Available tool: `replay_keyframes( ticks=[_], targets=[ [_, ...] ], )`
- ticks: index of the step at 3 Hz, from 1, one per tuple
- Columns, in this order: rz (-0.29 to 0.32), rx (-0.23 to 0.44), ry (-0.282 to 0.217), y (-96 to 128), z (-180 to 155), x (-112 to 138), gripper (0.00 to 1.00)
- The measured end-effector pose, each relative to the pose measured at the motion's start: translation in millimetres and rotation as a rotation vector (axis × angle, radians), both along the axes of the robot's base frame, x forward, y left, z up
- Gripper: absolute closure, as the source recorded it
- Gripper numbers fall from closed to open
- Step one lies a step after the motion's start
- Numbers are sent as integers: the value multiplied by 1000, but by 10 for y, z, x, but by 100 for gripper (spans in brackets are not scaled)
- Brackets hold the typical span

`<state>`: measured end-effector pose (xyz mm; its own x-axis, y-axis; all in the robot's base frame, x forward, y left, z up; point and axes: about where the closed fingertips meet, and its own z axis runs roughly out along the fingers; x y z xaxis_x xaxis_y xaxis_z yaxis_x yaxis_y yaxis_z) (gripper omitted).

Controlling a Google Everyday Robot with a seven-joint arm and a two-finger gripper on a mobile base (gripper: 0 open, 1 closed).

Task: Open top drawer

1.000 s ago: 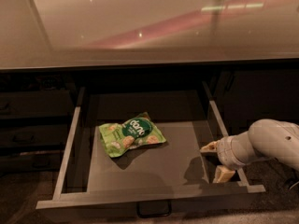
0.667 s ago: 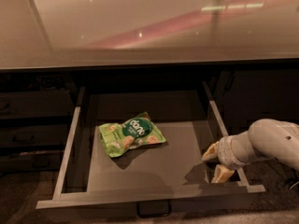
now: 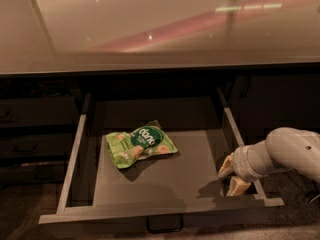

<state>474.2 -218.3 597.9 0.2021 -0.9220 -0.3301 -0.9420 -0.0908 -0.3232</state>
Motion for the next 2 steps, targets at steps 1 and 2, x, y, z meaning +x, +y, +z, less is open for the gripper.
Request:
replay_keyframes(
  ticks=[1, 2],
  targets=[
    [0, 0, 0, 1, 65, -4, 100],
    [-2, -13, -72, 73, 435, -13, 100]
  ],
)
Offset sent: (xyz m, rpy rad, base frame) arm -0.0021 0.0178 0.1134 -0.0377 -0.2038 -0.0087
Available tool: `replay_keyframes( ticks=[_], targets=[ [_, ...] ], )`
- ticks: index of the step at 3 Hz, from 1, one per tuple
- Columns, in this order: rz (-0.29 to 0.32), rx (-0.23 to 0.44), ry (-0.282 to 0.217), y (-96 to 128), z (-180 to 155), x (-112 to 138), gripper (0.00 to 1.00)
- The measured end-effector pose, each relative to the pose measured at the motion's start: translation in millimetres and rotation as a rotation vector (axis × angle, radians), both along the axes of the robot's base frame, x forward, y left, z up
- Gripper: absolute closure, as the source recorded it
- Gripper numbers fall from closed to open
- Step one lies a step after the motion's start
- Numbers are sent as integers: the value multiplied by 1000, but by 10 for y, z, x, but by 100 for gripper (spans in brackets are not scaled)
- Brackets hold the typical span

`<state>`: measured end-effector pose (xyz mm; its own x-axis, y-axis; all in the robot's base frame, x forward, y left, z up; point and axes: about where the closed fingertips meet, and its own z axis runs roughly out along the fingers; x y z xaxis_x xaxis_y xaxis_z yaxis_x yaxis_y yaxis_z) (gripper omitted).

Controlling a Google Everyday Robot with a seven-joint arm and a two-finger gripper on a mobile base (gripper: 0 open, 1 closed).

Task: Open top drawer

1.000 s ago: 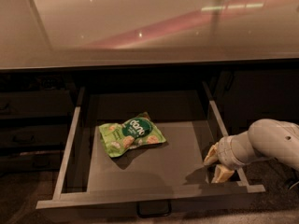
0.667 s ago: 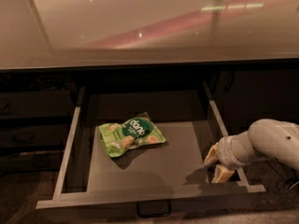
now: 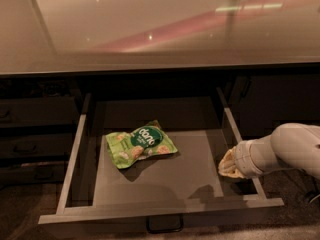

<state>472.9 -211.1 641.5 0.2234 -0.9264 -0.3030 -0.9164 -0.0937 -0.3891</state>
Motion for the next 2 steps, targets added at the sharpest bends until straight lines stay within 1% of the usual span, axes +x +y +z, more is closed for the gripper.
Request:
replay_keyframes(
  ticks=[1, 2],
  targets=[
    [12, -12, -94, 102, 461, -90, 100],
    [11, -17, -108, 102, 539, -109, 82]
  ],
)
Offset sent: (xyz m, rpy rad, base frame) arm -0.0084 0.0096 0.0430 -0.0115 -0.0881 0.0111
